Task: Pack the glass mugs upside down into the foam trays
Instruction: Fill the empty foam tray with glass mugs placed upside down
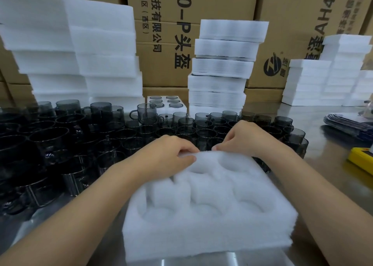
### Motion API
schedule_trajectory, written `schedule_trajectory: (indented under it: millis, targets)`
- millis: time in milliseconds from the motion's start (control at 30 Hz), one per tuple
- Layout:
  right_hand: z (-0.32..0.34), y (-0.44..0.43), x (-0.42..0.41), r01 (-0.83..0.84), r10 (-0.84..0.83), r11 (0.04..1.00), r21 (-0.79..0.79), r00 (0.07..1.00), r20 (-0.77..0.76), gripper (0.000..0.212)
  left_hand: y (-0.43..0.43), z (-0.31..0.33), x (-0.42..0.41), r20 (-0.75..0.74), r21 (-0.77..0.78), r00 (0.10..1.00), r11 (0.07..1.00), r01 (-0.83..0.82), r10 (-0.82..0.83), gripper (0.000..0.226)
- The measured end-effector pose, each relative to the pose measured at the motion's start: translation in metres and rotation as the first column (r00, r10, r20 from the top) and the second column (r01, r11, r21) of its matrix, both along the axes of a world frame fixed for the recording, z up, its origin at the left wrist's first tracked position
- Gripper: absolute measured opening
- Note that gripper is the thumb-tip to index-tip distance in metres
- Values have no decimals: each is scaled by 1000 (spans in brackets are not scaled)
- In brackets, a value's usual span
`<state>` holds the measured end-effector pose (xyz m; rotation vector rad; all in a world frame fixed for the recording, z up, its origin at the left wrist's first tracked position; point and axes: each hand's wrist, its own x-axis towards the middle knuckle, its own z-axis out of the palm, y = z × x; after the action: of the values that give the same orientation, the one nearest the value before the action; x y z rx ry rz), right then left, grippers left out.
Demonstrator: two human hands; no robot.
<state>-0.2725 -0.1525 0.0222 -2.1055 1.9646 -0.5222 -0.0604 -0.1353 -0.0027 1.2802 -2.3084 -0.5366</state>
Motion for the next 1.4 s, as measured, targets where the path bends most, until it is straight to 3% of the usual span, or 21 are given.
schedule_trajectory:
  millis: [133,233,367,467,533,633,767,867,1000,1133,1400]
  targets:
    - [7,-2,14,-57,63,996,68,994,-88,8,0,-1,-1,7,-26,1000,1000,-12,12,20]
    - [17,2,21,-61,66,998,32,975,-210,11,0,-1,-2,31,-67,999,997,-32,35,21]
    - [31,14,26,-49,37,998,-50,976,-214,20,2,0,-3,70,-99,996,994,-41,48,21]
    - [36,13,33,-68,57,970,-235,997,-54,26,1,-1,-3,83,-158,994,986,-61,75,20]
    - [33,10,41,-59,131,949,-310,967,217,21,-1,-3,-4,-14,-130,996,987,-95,93,29]
    - [18,6,47,-52,246,944,-327,770,588,19,-6,-5,-3,-212,-59,968,987,-151,135,53]
    - [3,4,39,-162,296,955,-248,485,823,17,-12,-2,0,-496,64,856,989,-130,145,64]
    - [-1,4,37,-237,325,941,-243,420,847,21,-14,1,4,-640,168,748,982,-90,178,73]
    - [-2,4,37,-255,344,935,-247,482,806,16,-12,4,8,-704,226,683,973,-46,196,56]
    - [-4,3,36,-269,359,928,-258,453,816,10,-12,8,9,-770,285,590,958,-19,241,32]
    - [-8,3,37,-329,395,907,-263,450,801,6,-13,4,14,-769,270,603,963,8,211,8]
